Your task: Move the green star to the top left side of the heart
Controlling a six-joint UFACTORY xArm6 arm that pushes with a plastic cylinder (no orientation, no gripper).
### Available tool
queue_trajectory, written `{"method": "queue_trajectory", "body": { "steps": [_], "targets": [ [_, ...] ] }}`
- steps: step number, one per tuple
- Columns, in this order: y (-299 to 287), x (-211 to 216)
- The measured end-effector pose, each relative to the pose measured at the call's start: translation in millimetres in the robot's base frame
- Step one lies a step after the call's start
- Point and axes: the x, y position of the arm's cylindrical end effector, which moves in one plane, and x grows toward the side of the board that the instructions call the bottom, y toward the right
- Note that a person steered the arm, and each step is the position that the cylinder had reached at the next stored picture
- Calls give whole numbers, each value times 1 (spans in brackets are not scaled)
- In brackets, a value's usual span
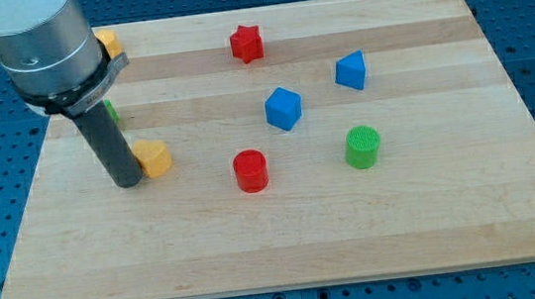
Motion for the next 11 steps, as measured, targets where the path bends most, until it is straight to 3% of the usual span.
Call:
{"method": "queue_trajectory", "body": {
  "steps": [1, 2, 4, 7, 11],
  "targets": [
    [-43, -21],
    [-112, -68],
    [-99, -110],
    [-100, -97],
    [-49, -100]
  ]
}}
